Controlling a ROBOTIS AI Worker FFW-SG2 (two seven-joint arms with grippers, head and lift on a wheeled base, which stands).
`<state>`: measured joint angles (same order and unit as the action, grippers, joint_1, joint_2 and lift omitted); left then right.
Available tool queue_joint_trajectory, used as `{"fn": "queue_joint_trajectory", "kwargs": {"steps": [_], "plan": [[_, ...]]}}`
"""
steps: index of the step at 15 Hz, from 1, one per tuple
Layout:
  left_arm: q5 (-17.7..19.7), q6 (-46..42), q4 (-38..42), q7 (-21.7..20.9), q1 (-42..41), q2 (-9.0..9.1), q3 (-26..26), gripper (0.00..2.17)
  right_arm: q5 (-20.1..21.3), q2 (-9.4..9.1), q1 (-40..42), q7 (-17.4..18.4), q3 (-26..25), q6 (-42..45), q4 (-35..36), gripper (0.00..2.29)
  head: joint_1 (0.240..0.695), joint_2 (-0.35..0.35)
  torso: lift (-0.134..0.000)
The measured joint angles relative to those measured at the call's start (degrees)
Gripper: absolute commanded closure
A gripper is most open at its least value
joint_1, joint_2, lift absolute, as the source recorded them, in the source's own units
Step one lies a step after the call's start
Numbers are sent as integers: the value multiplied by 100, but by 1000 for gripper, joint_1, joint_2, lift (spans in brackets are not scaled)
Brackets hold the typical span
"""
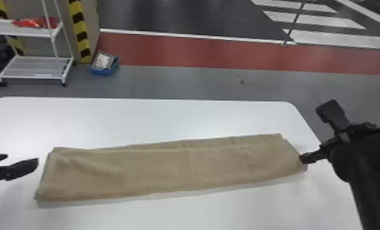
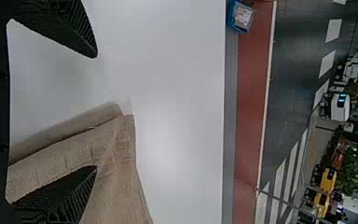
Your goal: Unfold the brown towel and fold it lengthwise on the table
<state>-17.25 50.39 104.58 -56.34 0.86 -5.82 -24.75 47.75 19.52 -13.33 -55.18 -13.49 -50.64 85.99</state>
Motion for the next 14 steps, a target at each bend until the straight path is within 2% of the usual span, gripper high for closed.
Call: {"fn": "queue_joint_trajectory", "kwargs": {"steps": [2, 5, 7, 10, 12, 14], "plan": [[326, -51, 53, 48, -164, 16, -172, 26, -343, -69, 42, 320, -150, -109, 38, 100, 695, -181, -109], [713, -123, 365, 36, -553, 63, -360, 29, -965, -268, 48, 787, -413, -94, 89, 100, 695, -173, -109], [895, -202, 578, 14, -799, 87, -417, 29, -1397, -424, 78, 923, -638, 49, 178, 103, 695, -166, -109], [1092, -261, 646, 26, -951, 93, -416, 29, -1591, -555, 157, 961, -763, 173, 225, 174, 695, -159, -109], [1248, -410, 646, 48, -1015, 122, -403, 29, -1620, -633, 230, 1009, -811, 495, 138, 326, 695, -161, -109], [1334, -512, 636, 46, -1065, 157, -395, 39, -1627, -708, 250, 1041, -821, 855, -47, 353, 695, -157, -109]]}}
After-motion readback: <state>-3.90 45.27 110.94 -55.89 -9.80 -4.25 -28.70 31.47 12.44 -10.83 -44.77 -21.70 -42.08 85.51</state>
